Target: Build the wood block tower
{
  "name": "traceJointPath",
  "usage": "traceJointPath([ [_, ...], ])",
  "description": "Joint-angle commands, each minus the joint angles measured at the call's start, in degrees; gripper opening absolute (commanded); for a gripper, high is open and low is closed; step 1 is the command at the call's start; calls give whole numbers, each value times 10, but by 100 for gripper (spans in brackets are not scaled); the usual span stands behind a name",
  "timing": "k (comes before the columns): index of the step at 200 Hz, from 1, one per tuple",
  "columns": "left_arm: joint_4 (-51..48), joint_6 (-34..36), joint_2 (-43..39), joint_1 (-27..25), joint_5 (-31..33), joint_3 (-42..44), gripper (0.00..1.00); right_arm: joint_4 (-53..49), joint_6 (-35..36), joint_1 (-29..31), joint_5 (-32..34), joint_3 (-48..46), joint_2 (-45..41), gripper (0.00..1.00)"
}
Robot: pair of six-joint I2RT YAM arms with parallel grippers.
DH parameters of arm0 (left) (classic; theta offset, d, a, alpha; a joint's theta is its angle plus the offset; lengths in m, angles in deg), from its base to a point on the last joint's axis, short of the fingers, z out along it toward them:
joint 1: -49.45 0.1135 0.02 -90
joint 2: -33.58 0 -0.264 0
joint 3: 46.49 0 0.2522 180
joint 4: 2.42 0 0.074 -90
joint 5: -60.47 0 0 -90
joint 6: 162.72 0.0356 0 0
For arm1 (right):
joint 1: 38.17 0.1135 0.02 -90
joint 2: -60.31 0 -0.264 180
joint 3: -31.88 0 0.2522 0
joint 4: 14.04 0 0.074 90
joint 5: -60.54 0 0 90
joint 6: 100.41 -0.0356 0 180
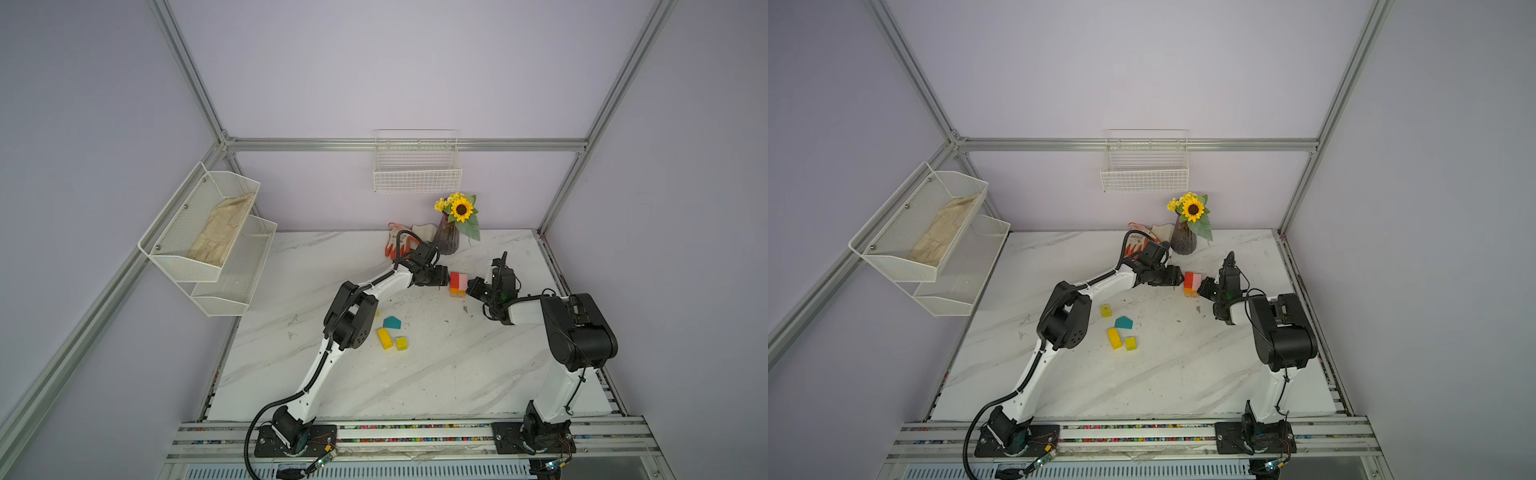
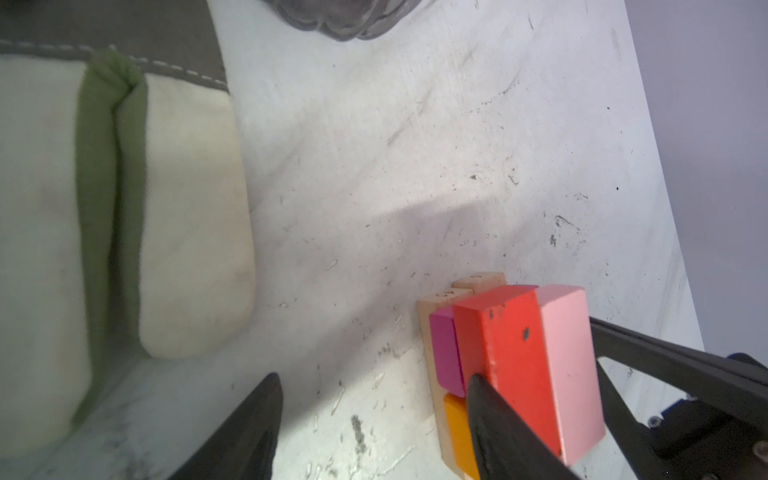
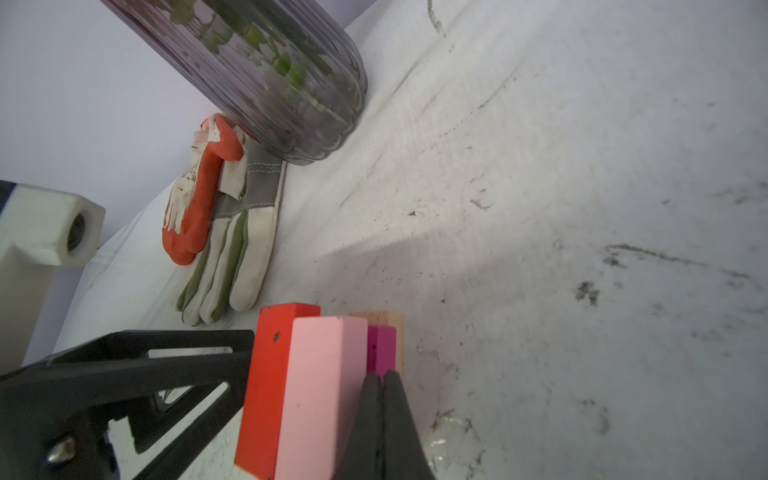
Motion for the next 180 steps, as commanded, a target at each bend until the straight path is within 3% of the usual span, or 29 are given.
traceJointPath([
  [1, -13, -4, -2, 0, -10, -10, 70, -3, 6, 7, 6, 15, -4, 0],
  [180, 19, -5, -65, 0, 10, 76, 70, -31, 1, 6, 45, 9, -38, 0],
])
